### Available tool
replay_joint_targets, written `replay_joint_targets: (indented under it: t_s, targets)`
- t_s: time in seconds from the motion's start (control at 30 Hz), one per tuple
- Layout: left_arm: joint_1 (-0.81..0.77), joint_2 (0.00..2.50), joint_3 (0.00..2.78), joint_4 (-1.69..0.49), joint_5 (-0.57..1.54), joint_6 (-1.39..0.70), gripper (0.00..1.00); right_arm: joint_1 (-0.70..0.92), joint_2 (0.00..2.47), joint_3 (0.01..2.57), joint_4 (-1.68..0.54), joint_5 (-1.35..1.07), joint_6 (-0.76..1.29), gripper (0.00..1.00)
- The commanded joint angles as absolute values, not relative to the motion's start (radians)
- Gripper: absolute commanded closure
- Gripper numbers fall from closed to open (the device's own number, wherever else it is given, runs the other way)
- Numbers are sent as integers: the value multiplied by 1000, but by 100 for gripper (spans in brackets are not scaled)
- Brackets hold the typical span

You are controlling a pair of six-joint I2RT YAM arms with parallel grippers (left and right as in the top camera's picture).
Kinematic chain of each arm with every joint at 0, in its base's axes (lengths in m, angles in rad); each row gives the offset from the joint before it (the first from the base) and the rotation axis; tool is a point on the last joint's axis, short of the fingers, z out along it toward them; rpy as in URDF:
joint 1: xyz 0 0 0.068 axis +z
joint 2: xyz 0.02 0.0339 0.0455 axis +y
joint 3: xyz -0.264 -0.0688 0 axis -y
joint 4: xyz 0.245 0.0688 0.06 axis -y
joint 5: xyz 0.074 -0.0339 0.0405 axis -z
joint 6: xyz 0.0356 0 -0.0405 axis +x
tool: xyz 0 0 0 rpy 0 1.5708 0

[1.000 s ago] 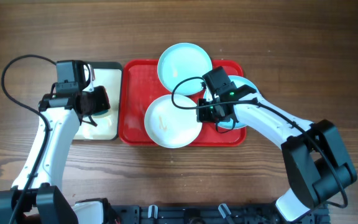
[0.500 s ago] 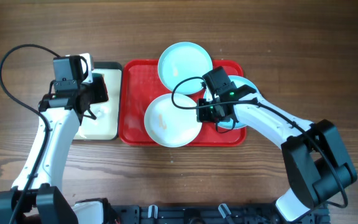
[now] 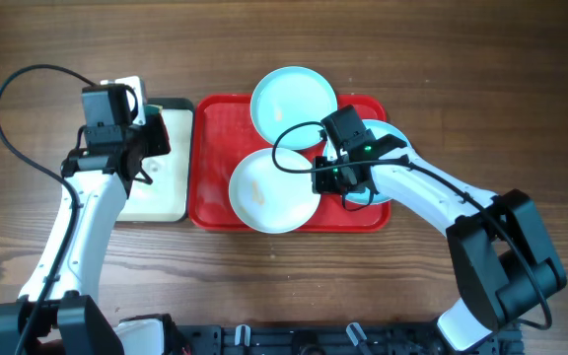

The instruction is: Clean dirty plates on tray and stack at the side

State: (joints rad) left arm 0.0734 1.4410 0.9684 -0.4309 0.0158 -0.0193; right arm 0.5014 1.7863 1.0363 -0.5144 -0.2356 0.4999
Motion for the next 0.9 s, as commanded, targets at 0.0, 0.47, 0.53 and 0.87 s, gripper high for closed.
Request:
replay_joint_targets:
  t_s: [0.0,0.47,0.53,0.87]
  targets:
    - [79,1414,967,-453,33,-4,96,508,1809,1032,-501,-244,500,96]
    - [92,1413,1107,-594,242,-120,96,508,1809,1032,-482,-269,535,96]
    - [93,1411,1128,-570,243,-120,96,508,1809,1032,-474,-269,535,96]
    - [-70,1409,1130,-728,332,-297,96,508,1809,1032,-464,-269,553,96]
